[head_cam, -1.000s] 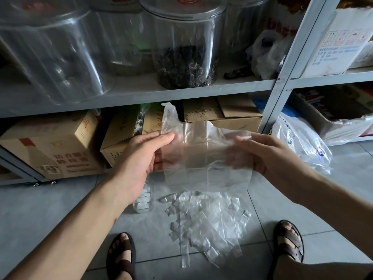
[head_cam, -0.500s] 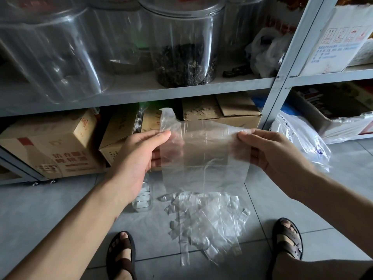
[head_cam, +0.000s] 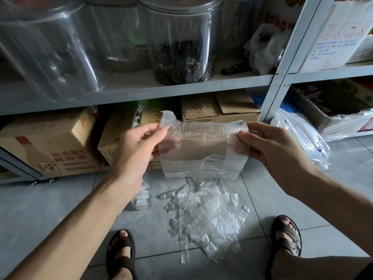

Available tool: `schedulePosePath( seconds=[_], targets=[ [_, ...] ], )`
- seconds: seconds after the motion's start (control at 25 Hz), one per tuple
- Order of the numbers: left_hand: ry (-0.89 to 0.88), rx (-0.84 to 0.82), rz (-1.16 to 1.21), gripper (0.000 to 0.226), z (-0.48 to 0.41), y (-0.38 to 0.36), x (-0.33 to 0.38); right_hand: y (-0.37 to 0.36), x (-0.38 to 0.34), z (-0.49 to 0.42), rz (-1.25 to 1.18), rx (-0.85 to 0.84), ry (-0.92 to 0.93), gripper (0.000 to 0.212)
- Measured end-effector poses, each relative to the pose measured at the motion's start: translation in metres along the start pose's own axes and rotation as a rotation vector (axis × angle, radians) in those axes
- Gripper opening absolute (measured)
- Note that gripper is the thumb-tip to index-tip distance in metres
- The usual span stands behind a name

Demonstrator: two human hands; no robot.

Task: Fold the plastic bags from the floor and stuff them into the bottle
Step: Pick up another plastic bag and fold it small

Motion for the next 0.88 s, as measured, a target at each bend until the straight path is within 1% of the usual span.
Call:
schedulePosePath(
  seconds=[0.16,0.2,0.36,0.56,0.64,0.76,0.88],
  targets=[
    [0.104,-0.116,-0.007,0.04,-0.001,-0.007,-0.01,-0.001,0.001,0.001,0.002,-0.016,-0.024,0.03],
    [0.102,-0.121,-0.028,0.041,-0.001,-0.007,-0.01,-0.001,0.0,0.001,-0.006,-0.015,-0.027,0.03],
    [0.039,-0.113,-0.07,0.026,-0.001,-0.003,-0.003,0.001,-0.001,0.0,0.012,-0.026,-0.029,0.028],
    [-0.025,-0.094,-0.127,0.019,-0.003,0.004,0.005,0.003,-0.005,0.0,0.196,-0.073,-0.001,0.012],
    [-0.044,-0.091,-0.12,0.015,-0.003,0.004,0.008,0.002,-0.008,0.0,0.184,-0.095,0.002,0.007],
    [-0.019,-0.105,-0.068,0.01,-0.005,0.006,0.008,0.0,-0.008,0.001,0.119,-0.151,-0.015,0.004],
    [-0.022,-0.176,-0.053,0.015,-0.005,0.004,0.011,0.0,-0.008,0.0,0.044,-0.164,-0.024,0.01]
  ],
)
Point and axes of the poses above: each hand's wrist, its own z-axis away from the middle knuckle, its own y-axis out of the back of the hand, x = y × z, the point moved 8 cm from there along -z, towards the middle knuckle, and after that the axes turned 5 degrees about y, right-handed, at the moved point
